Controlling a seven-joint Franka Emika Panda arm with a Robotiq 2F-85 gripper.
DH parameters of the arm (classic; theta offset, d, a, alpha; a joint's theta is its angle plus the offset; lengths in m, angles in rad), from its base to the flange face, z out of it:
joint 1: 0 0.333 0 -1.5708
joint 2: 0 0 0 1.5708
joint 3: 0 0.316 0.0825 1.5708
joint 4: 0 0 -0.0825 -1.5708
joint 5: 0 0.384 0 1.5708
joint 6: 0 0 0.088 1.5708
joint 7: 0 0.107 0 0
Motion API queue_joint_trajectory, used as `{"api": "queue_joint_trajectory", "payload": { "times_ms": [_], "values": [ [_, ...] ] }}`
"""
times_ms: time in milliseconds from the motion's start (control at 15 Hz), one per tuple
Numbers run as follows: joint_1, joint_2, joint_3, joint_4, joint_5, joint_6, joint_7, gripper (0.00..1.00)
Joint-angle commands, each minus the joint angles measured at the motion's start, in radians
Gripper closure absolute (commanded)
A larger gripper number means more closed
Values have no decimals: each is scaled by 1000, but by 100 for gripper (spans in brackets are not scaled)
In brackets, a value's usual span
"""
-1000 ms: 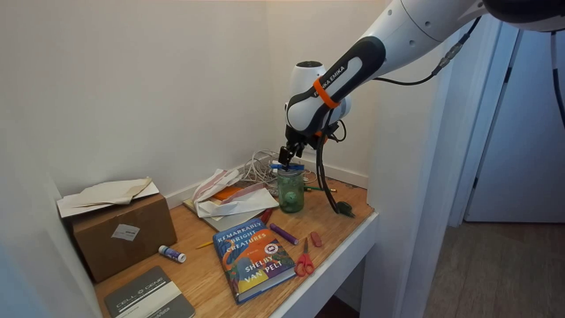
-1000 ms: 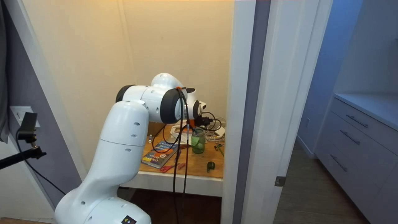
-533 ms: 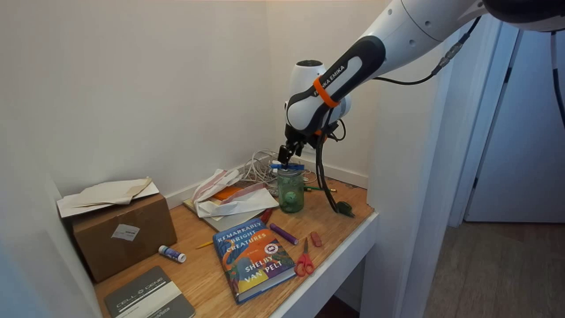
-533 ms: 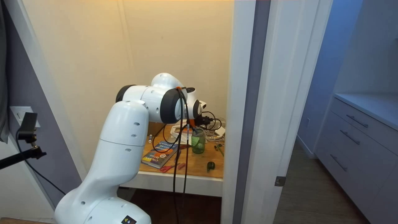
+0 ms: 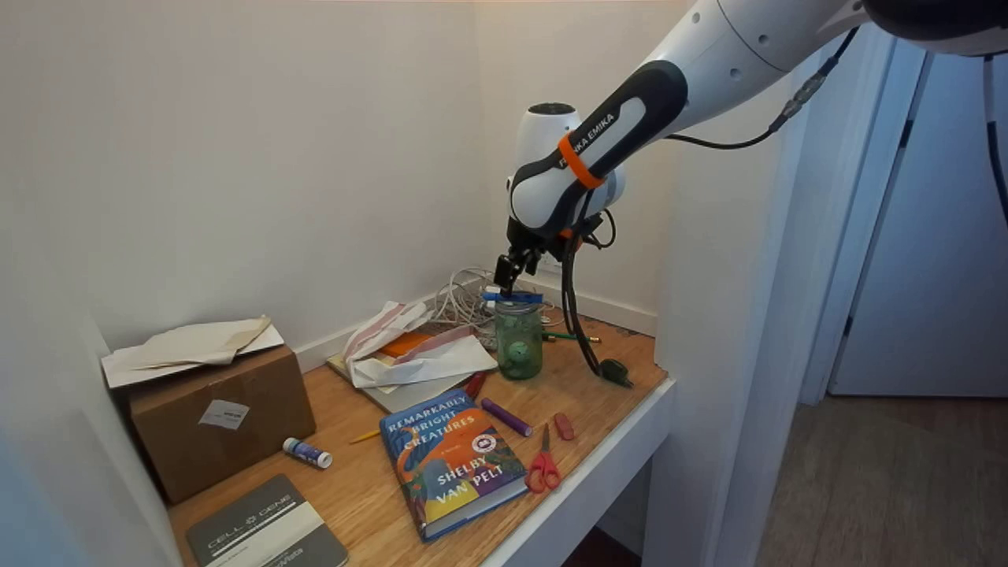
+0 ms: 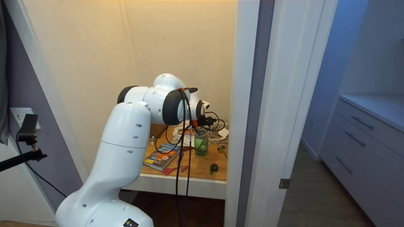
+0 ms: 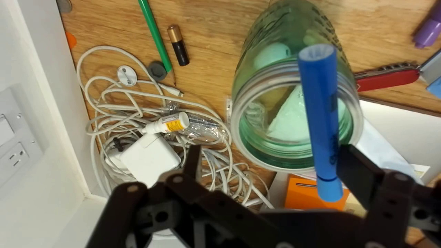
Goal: Put the purple marker on the table then put the blue marker on top of the glass jar
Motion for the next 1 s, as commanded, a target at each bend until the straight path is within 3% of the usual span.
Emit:
{"api": "queue_joint_trajectory", "payload": {
  "times_ms": [0,533,933],
  "values": [
    [14,-9,-11,9,-25,-14,20,0],
    [10,-75,3,-30,-17,-24,6,0],
    [-2,-199,36,-100,21,-157,6,0]
  ]
}}
